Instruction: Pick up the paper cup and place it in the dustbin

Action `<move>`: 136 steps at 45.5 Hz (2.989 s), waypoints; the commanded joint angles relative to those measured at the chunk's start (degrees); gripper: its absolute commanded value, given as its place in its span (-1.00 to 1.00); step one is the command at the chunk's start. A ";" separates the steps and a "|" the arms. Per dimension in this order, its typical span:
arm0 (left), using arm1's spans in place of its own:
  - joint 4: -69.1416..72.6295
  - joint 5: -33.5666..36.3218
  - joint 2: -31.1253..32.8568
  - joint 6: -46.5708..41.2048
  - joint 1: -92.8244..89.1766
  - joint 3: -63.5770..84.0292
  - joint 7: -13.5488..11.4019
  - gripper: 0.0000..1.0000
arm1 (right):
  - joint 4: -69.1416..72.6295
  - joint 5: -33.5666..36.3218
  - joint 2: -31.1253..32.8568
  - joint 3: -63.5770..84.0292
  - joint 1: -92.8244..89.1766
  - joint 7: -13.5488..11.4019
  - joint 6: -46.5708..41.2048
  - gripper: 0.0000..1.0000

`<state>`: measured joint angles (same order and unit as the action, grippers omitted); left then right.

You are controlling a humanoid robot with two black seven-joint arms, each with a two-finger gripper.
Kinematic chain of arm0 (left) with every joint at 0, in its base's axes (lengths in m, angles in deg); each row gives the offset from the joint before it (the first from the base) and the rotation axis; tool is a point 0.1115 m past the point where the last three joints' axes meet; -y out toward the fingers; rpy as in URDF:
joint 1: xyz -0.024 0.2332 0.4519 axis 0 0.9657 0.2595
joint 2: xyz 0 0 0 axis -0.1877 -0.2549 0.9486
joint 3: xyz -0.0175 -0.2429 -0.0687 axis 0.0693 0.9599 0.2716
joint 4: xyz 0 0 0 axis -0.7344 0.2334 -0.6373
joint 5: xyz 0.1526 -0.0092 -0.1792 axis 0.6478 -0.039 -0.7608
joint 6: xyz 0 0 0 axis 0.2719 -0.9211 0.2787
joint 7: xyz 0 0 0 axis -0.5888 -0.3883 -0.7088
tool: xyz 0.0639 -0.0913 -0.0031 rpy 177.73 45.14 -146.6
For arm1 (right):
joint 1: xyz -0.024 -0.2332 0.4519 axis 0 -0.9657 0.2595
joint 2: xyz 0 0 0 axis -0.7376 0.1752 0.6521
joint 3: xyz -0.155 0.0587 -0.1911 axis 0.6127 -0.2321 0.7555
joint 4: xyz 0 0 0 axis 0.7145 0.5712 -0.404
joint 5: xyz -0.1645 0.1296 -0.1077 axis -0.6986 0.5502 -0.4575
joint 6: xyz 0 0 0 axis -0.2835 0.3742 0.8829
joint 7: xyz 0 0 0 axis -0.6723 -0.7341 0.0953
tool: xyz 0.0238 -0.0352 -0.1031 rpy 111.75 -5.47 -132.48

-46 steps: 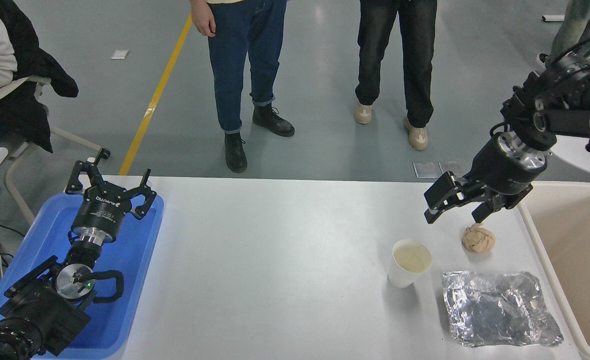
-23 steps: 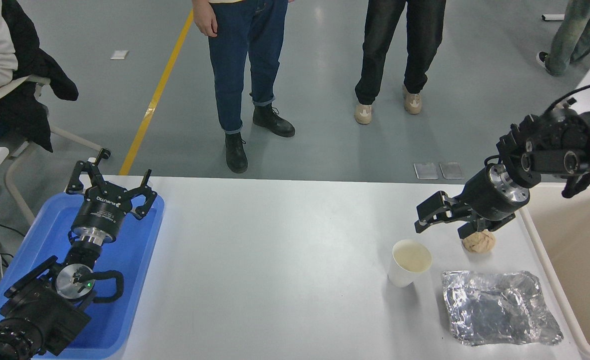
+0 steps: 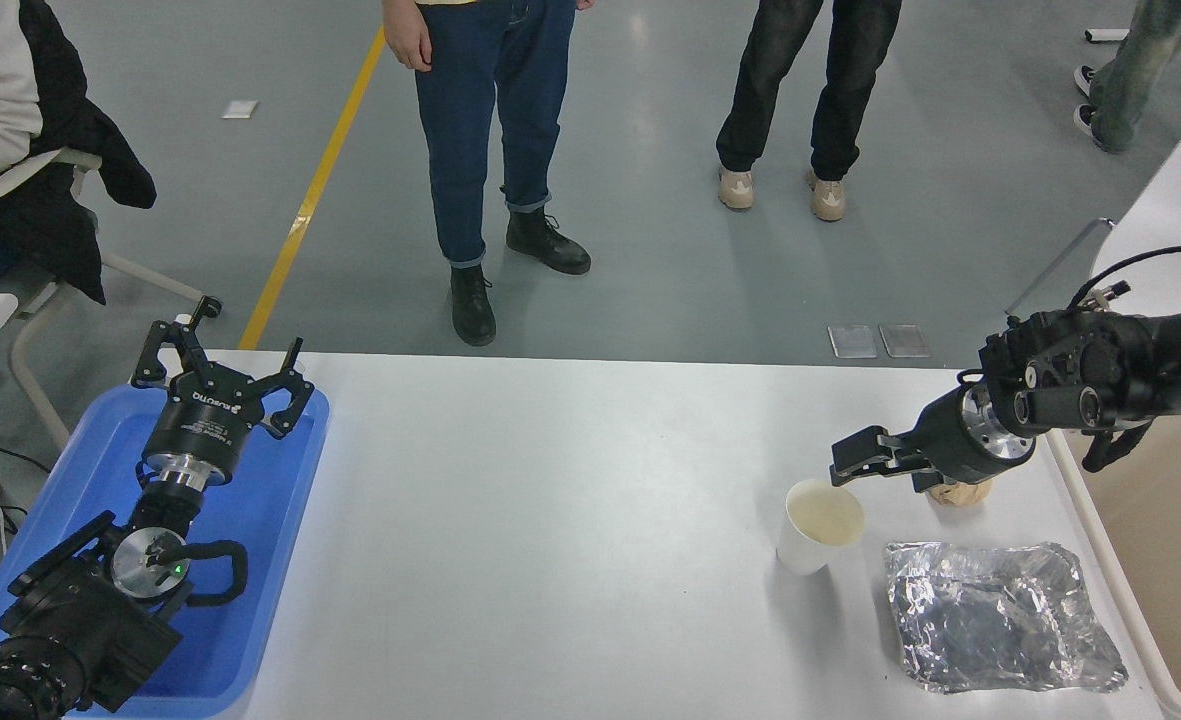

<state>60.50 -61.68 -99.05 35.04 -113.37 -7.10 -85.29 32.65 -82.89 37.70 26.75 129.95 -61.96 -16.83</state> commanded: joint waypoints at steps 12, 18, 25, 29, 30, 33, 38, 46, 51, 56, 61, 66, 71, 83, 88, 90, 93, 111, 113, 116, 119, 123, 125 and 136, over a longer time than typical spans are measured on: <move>0.00 0.00 0.00 0.00 -0.01 0.00 0.01 1.00 | -0.48 -0.25 -0.82 -2.42 -3.72 -0.49 5.53 1.00; 0.00 0.00 0.00 0.00 -0.01 0.00 0.01 1.00 | -0.48 -0.51 -1.08 -2.42 -3.99 -2.60 5.80 1.00; 0.00 0.00 0.00 0.00 -0.01 0.00 0.01 1.00 | -0.57 -0.69 -1.17 -2.33 -4.34 -5.32 5.80 0.89; 0.00 0.00 0.00 0.00 -0.01 0.00 0.01 1.00 | -0.48 -0.60 -1.17 -2.33 -4.87 -5.50 5.80 0.71; 0.00 0.00 0.00 0.00 -0.01 0.00 0.01 1.00 | -0.48 -0.60 -1.17 -2.33 -4.95 -5.59 5.80 0.65; 0.00 0.00 0.00 0.00 -0.01 0.00 0.01 1.00 | -0.48 -0.51 -1.08 -2.42 -5.30 -5.59 5.80 0.47; 0.00 0.00 0.00 0.00 -0.01 0.00 0.01 1.00 | -0.48 0.36 -0.90 -2.42 -5.48 -5.59 5.80 -0.10; 0.00 0.00 0.00 0.00 -0.01 0.00 0.01 1.00 | 0.13 0.63 -0.64 -2.60 -5.22 -5.59 5.27 -1.00; 0.00 0.00 0.00 0.00 -0.01 0.00 0.01 1.00 | 0.22 0.72 -0.64 -3.21 -5.04 -5.59 5.01 -1.00; 0.00 0.00 0.00 0.00 -0.01 0.00 0.01 1.00 | 0.39 0.72 -0.55 -3.21 -4.87 -5.59 4.74 -1.00; 0.00 0.00 0.00 0.00 -0.01 0.00 0.01 1.00 | 0.48 0.72 -0.47 -3.21 -4.60 -5.59 4.74 -1.00; 0.00 0.00 0.00 0.00 -0.01 0.00 0.01 1.00 | 2.94 1.07 1.20 -3.04 -3.38 -5.59 4.65 -1.00; 0.00 0.09 0.00 0.00 -0.01 0.00 0.01 1.00 | 7.06 0.98 2.43 -2.25 -0.13 -5.50 4.65 -1.00; 0.00 0.09 0.00 0.00 -0.01 0.00 0.01 1.00 | 20.95 0.19 7.80 0.56 16.91 -5.32 0.09 -1.00; 0.00 0.09 0.09 0.00 -0.01 0.00 0.01 1.00 | 21.58 0.19 7.97 2.93 25.18 -5.32 -9.65 -1.00; 0.00 0.09 0.00 0.00 0.08 0.00 0.01 1.00 | 21.49 0.19 7.97 3.46 27.99 -5.32 -13.43 -1.00; 0.00 0.09 0.00 0.00 -0.01 0.00 0.10 1.00 | 21.49 0.28 8.50 4.60 31.68 -5.32 -17.39 -1.00; 0.00 0.09 0.00 0.00 -0.01 0.00 0.10 1.00 | 21.40 0.10 10.35 11.02 51.11 -5.32 -26.90 -1.00; 0.00 0.09 0.00 0.00 -0.01 0.00 0.10 1.00 | 21.40 0.10 10.43 11.72 52.69 -5.32 -26.90 -1.00; 0.00 0.00 0.00 0.00 -0.01 0.00 0.10 1.00 | 21.40 0.10 10.43 12.60 54.54 -5.32 -26.90 -1.00; 0.00 0.09 0.00 0.00 -0.01 0.00 0.10 1.00 | 21.40 0.10 10.43 13.22 55.95 -5.32 -26.90 -1.00; 0.00 0.09 0.00 0.00 -0.01 0.00 0.10 1.00 | 21.40 0.10 10.35 13.49 56.92 -5.33 -26.90 -1.00; 0.00 0.09 0.00 0.00 0.08 0.00 0.10 1.00 | 21.40 0.01 10.35 13.49 57.10 -5.32 -26.90 -1.00; 0.00 0.00 0.00 0.00 0.08 0.00 0.01 1.00 | 21.31 0.01 10.87 13.84 57.01 -5.41 -26.90 -1.00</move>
<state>60.50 -61.60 -99.05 35.04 -113.35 -7.10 -85.21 54.02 -82.84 48.06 39.76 185.52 -67.29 -43.42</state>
